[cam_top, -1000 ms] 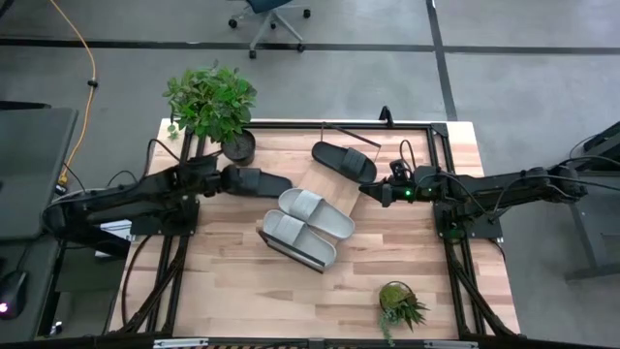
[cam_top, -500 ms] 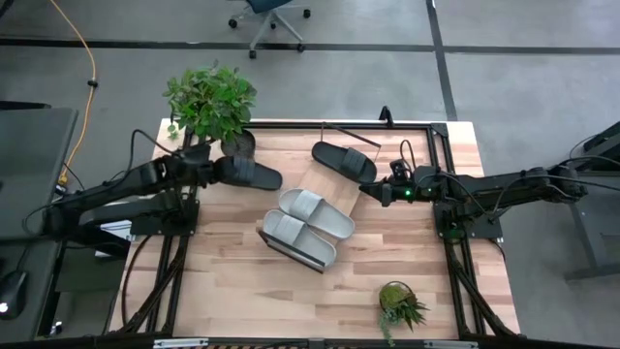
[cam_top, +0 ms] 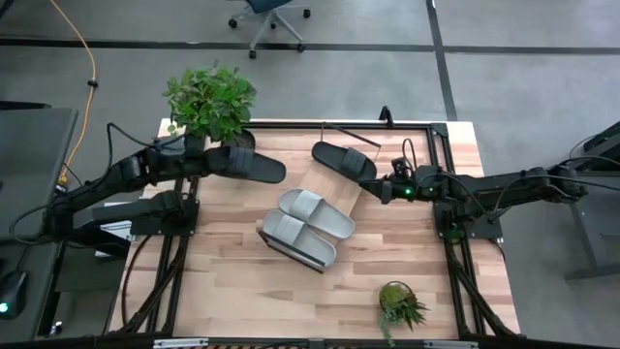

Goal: Pick and place slides into the shelf
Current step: Put the black slide on the shelf

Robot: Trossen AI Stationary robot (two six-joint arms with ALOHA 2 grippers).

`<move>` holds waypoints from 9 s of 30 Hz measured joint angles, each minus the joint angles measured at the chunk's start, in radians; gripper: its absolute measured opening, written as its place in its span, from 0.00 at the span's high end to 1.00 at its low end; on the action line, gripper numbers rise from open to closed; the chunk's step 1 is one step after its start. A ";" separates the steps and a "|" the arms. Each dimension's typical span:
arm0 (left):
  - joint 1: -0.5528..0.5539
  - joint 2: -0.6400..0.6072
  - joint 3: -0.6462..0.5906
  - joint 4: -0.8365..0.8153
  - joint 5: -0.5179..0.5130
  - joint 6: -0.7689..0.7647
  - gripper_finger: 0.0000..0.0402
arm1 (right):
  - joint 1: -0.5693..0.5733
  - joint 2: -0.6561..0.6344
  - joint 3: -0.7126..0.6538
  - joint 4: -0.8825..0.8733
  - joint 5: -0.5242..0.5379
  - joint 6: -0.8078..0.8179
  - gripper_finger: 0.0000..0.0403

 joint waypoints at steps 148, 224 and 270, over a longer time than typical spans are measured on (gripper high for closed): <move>-0.403 0.769 0.664 0.245 0.012 0.465 0.51 | 0.244 0.026 0.808 -1.117 0.219 -0.593 0.94; -0.404 1.105 1.002 0.087 0.050 0.875 0.86 | 0.163 0.486 1.206 -1.079 0.102 -0.990 0.89; -0.404 1.102 1.007 1.063 -0.266 0.551 0.85 | 0.366 -0.137 0.226 0.454 0.361 -0.894 0.57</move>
